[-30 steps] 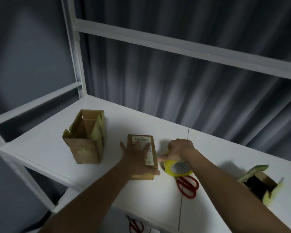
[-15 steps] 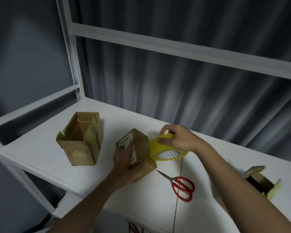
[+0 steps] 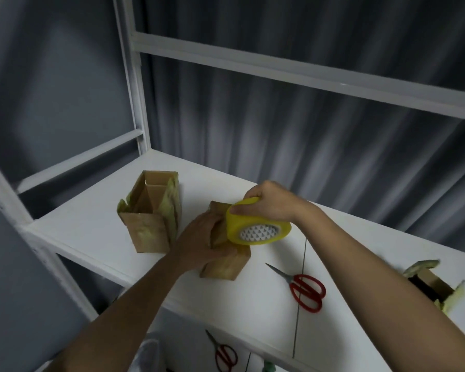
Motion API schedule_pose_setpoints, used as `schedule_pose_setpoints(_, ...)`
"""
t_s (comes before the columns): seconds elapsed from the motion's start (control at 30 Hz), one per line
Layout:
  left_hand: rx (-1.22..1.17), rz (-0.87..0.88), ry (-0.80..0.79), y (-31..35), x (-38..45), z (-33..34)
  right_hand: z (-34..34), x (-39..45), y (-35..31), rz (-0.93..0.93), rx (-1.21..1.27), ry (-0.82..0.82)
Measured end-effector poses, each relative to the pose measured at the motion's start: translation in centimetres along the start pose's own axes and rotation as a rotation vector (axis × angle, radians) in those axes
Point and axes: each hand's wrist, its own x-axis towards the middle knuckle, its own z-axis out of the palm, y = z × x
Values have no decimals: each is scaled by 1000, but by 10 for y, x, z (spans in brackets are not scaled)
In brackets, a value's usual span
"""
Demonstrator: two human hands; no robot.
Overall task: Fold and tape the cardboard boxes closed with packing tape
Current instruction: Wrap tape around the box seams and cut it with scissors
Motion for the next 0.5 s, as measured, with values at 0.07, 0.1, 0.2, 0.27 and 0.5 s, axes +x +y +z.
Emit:
schedule_pose_setpoints(0.07, -4, -25, 5, -1, -5, -3, -3, -3, 4, 15, -48, -3)
schedule_pose_setpoints(0.1, -24, -42, 4, -5, -9, -3, -2, -4, 11, 54, -129, -7)
schedule_pose_setpoints(0.2, -120, -77, -36, -9, -20, -2, 17, -8, 45, 220, -431, -100)
schedule_pose_setpoints(0.27, -152, -86, -83, -6, -20, -3, 40, -7, 62, 308, -346, -183)
schedule_pose_setpoints(0.5, 154, -274, -179, 25, -3, -16, 61, 15, 54, 264, -456, -265)
